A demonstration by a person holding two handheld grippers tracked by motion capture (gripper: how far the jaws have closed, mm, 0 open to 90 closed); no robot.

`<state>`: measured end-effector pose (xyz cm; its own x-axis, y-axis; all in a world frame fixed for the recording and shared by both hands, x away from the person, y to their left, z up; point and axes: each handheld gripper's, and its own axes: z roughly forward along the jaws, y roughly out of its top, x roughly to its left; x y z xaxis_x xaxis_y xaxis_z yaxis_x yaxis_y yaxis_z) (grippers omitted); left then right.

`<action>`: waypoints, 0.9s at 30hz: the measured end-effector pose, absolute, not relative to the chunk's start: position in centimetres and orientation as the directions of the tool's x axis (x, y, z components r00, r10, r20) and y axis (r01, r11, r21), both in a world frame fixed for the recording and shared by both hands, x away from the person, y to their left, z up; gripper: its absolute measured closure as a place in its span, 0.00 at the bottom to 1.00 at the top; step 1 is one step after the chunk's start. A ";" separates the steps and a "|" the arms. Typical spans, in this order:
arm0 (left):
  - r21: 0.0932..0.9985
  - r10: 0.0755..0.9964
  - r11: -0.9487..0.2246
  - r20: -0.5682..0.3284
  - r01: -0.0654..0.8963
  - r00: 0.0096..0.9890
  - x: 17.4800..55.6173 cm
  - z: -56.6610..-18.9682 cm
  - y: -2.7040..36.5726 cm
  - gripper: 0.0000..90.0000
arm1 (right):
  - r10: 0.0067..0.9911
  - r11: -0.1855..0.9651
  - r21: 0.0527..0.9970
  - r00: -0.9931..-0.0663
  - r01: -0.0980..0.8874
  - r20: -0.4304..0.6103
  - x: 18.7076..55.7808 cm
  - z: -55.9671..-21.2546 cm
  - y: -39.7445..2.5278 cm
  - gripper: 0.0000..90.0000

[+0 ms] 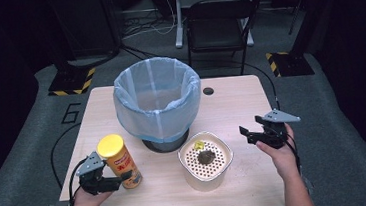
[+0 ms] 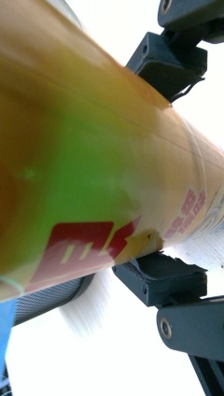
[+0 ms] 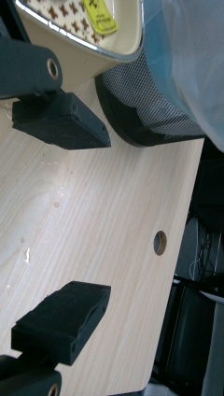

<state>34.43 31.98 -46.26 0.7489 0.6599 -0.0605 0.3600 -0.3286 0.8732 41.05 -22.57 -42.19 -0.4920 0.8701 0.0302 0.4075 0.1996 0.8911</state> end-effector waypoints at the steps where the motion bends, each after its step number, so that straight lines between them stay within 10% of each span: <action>1: 0.876 0.660 -0.320 -0.068 0.362 0.748 34.3 -45.7 31.9 0.27 | 0.872 0.204 0.887 -0.489 0.414 0.027 41.1 -42.4 -22.6 0.26; 27: 0.873 0.674 -0.310 -0.076 0.376 0.735 34.4 -36.3 31.3 0.27 | 0.888 0.232 0.849 -0.459 0.475 0.014 41.7 -44.9 -23.4 0.26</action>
<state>34.44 31.31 -36.26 0.7345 0.6743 -0.0763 0.3756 -0.3103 0.8733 41.69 -23.42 -44.91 -0.4593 0.8882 0.0140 0.4751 0.2323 0.8487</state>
